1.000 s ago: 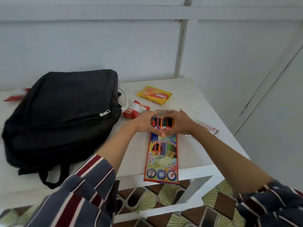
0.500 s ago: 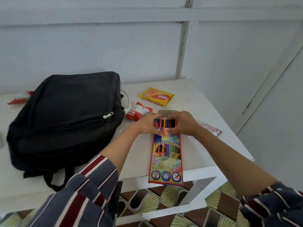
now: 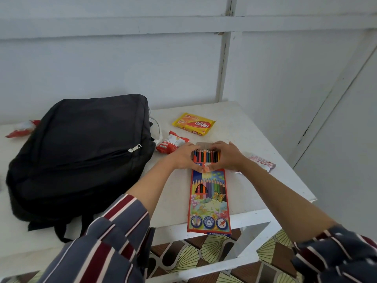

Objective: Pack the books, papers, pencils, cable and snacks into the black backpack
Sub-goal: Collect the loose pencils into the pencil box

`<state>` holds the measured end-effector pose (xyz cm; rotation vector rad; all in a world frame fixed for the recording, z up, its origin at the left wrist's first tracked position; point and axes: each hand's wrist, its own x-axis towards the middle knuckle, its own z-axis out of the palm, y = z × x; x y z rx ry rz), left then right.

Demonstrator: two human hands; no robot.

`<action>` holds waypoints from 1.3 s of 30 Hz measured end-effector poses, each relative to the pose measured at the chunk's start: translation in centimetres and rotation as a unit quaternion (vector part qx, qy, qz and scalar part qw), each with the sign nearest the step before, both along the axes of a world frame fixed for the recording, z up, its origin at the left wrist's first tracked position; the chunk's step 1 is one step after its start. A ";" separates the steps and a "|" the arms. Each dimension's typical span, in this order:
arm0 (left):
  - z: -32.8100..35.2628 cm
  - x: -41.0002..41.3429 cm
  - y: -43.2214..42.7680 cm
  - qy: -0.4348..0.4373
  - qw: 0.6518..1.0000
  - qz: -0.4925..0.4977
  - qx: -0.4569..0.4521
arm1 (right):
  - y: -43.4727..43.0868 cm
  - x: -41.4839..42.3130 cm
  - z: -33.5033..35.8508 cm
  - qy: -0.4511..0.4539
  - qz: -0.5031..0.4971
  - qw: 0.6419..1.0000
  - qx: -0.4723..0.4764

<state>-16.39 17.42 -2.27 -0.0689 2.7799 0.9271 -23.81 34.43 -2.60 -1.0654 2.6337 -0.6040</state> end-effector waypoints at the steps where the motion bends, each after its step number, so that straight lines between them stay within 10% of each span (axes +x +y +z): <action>1: 0.0 0.0 0.0 0.003 1.000 0.000 -0.002 | 0.0 0.1 0.0 0.006 -0.004 1.000 -0.005; 39: 1.2 0.2 0.3 -0.041 0.998 0.023 0.047 | -0.6 -0.4 0.9 -0.143 0.004 0.989 -0.022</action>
